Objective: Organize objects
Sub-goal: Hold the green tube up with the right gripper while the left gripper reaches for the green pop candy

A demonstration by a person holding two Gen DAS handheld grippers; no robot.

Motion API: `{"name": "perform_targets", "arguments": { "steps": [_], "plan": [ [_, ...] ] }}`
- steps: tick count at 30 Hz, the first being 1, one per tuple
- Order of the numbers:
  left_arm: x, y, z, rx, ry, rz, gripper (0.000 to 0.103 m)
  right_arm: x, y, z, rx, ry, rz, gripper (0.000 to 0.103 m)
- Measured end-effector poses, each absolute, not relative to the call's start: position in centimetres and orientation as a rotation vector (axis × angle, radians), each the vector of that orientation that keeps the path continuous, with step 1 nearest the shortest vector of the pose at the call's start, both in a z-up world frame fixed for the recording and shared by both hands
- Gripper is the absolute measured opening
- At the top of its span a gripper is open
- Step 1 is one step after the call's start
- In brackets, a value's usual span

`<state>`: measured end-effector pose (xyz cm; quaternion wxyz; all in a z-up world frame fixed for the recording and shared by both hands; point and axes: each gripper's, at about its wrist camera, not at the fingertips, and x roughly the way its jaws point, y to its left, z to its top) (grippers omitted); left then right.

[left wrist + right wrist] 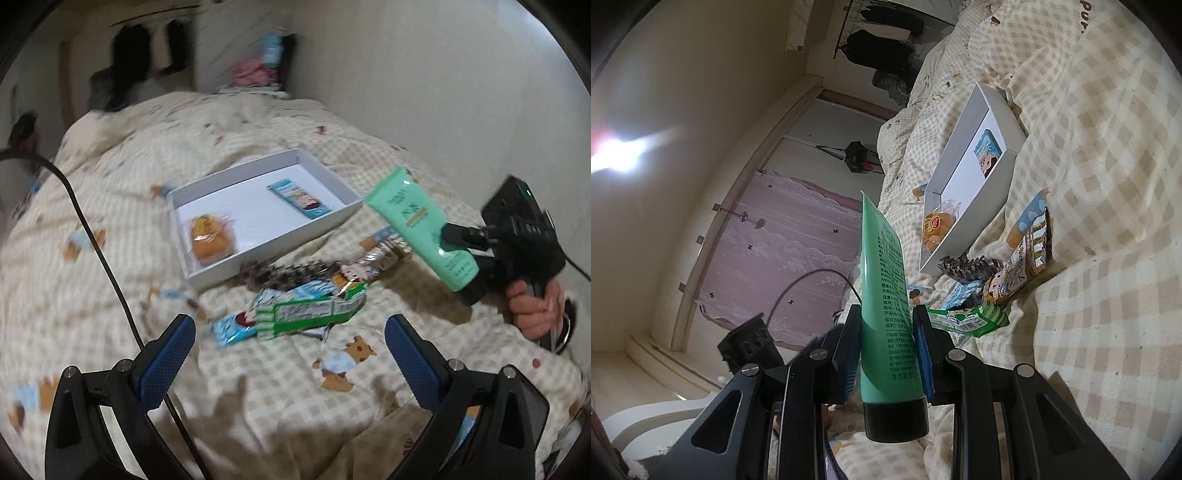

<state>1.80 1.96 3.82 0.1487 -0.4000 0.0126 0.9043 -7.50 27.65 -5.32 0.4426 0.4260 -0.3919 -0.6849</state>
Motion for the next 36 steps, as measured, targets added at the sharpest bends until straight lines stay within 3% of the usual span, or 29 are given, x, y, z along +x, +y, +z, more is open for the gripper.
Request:
{"name": "perform_targets", "arguments": {
  "steps": [9, 12, 14, 21, 25, 28, 36],
  "plan": [
    [-1.4, 6.9, 2.4, -1.147, 0.368, 2.358, 0.099, -7.6, 27.9, -5.3, 1.053, -0.970, -1.700, 0.029],
    [-2.8, 8.6, 0.7, -1.199, 0.535, 2.292, 0.090, -7.6, 28.0, -5.4, 1.052, -0.973, -1.697, 0.029],
    [-3.9, 9.1, -0.7, -1.258, 0.571, 2.254, 0.078, -7.6, 28.0, -5.4, 1.054, -0.974, -1.697, 0.029],
    [-5.8, 8.9, -3.7, -1.409, 0.491, 2.203, 0.072, -7.8, 28.0, -5.5, 1.054, -0.977, -1.692, 0.029],
    [-6.1, 8.4, -4.7, -1.490, 0.442, 2.161, 0.038, -7.9, 28.0, -5.5, 1.058, -0.978, -1.691, 0.029],
    [-5.9, 7.7, -4.6, -1.519, 0.362, 2.131, 0.025, -7.9, 28.0, -5.5, 1.059, -0.976, -1.692, 0.029],
    [-3.3, 7.3, -3.4, -1.567, 0.299, 2.040, 0.017, -7.9, 28.0, -5.5, 1.059, -0.977, -1.692, 0.029]
  ]
}}
